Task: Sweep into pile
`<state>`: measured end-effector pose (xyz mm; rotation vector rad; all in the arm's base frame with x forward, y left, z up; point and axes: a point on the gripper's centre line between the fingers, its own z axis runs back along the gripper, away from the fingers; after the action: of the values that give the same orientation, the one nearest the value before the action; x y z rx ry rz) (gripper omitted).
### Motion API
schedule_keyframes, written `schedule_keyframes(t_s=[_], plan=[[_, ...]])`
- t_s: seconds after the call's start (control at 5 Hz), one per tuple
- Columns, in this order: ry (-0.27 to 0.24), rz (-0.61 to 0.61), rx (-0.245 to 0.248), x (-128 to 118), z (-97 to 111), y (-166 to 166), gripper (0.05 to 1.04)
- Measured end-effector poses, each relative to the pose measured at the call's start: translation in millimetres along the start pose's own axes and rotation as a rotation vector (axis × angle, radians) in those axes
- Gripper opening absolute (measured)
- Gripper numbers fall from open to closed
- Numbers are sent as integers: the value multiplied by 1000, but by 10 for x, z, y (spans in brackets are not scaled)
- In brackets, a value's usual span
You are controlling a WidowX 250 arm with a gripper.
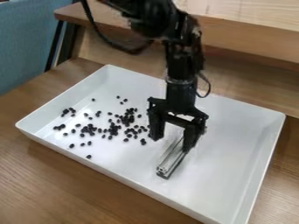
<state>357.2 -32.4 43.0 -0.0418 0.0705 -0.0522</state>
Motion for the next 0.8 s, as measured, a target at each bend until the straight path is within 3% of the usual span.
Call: schedule_keyframes(t_s=[0.4, 0.8], plan=[[2, -35, -13, 39, -135, -153, 956], [-40, -85, -19, 36, -158, -159, 414]])
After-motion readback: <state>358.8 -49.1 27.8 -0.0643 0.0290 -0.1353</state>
